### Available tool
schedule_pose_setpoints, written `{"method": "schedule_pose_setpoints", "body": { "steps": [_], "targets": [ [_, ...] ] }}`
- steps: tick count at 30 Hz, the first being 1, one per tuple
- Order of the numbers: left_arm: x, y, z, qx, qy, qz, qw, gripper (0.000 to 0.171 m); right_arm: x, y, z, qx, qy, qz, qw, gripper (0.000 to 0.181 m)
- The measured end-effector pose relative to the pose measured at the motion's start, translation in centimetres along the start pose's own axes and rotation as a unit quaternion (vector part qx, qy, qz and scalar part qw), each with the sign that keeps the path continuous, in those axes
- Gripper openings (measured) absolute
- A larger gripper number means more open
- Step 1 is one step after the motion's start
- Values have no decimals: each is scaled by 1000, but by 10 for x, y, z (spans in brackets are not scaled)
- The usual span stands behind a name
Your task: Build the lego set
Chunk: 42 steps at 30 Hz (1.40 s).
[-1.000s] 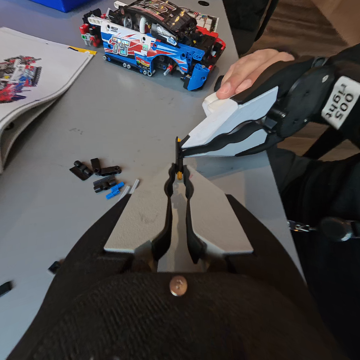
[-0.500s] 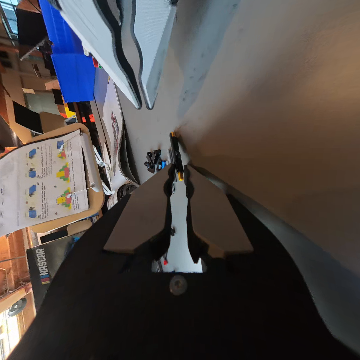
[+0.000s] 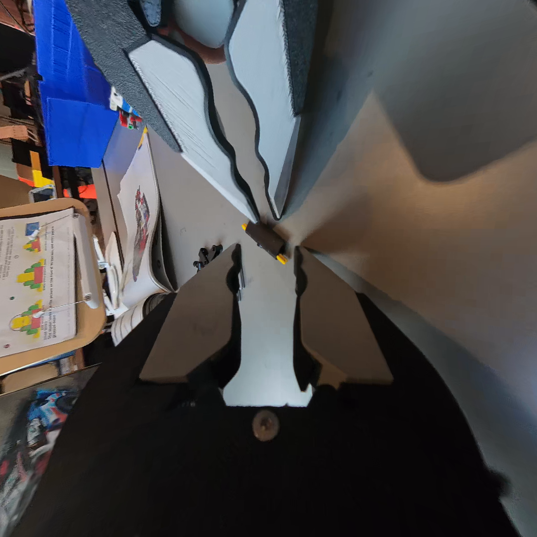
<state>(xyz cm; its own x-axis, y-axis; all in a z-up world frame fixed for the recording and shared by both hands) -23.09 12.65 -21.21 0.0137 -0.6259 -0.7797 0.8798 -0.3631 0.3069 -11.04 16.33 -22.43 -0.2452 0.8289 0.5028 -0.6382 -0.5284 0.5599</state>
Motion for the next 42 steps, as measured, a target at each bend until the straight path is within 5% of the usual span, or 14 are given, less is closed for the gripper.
{"method": "schedule_pose_setpoints", "body": {
  "steps": [8,14,19,23,34,42],
  "targets": [
    [-30,-10,33,63,-35,158,985,52,21,-11,16,20,-34,-89,995,10],
    [-55,-50,29,65,35,363,929,50,69,-7,27,41,-79,-200,976,9],
    [-57,-68,21,70,82,456,883,38,107,2,24,65,-110,-267,955,10],
    [-50,-75,18,51,91,473,875,48,125,1,10,44,-110,-289,950,17],
    [-52,-79,16,41,79,513,854,43,132,-13,-33,17,-77,-315,946,19],
    [-43,-80,11,13,63,493,868,43,136,-20,-39,-22,-82,-295,952,22]
  ]
}}
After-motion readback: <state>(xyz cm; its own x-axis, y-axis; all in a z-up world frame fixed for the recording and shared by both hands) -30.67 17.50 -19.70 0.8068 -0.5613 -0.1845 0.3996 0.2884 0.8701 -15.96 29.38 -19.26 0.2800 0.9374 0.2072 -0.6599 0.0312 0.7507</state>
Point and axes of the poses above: each gripper's, where its closed fingertips meet, z back along the fingers, y out of its top, x = y × z across the jaws, the point moved 9 cm from there along z, back along the fingers, and after that the axes turned 7 degrees about y, right-handed, at the moved point
